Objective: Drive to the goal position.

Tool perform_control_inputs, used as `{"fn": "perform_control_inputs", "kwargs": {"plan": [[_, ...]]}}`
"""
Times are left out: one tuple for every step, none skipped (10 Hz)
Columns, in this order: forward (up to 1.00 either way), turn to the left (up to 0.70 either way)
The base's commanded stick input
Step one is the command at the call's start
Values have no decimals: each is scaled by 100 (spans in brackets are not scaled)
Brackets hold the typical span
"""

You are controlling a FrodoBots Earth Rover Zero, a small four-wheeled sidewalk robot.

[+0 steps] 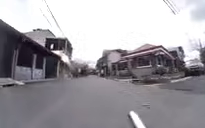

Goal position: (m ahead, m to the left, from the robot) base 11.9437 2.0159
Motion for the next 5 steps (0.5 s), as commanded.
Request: {"fn": "perform_control_inputs", "kwargs": {"plan": [[85,-2],[85,-3],[85,-3],[85,-3],[85,-3]]}}
